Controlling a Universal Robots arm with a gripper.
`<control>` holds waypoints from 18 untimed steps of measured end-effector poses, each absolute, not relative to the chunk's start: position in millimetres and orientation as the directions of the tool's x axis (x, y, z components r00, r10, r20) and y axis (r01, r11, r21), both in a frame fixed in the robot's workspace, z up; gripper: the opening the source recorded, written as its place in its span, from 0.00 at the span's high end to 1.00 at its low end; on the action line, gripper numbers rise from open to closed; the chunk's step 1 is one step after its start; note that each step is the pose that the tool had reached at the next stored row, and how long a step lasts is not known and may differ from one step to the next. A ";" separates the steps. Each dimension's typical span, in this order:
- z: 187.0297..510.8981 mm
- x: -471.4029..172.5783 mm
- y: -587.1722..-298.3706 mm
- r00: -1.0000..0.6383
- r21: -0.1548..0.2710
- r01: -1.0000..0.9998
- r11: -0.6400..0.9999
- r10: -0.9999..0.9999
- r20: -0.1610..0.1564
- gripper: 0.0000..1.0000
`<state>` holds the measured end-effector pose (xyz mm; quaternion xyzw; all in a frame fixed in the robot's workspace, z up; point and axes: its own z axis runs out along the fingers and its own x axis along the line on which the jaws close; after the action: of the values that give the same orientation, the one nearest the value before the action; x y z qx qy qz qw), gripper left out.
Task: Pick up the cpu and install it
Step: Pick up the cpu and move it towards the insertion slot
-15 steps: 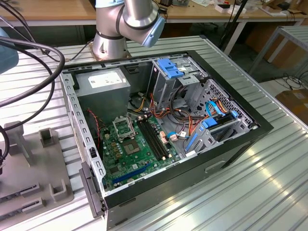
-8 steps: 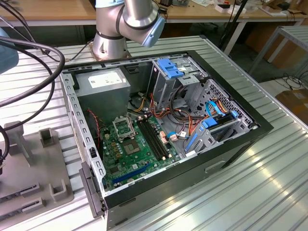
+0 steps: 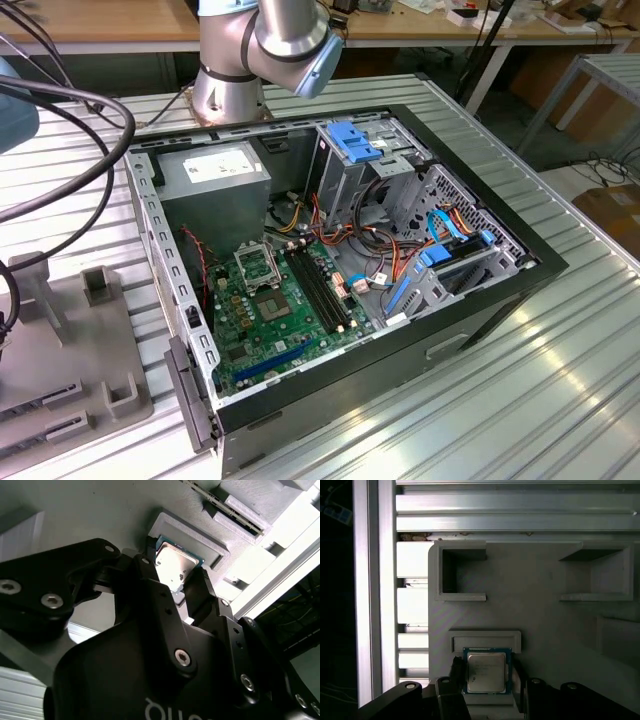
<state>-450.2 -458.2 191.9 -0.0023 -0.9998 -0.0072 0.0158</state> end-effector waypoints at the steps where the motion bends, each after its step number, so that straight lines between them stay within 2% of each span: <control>1: 191.9 -450.3 -458.2 -0.999 0.014 0.005 1.000 0.004 0.032 0.52; 18: 194.8 -450.1 -458.2 -0.999 0.014 0.005 1.000 0.004 0.031 0.53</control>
<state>-450.1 -458.2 194.8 -0.0023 -0.9998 -0.0071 0.0157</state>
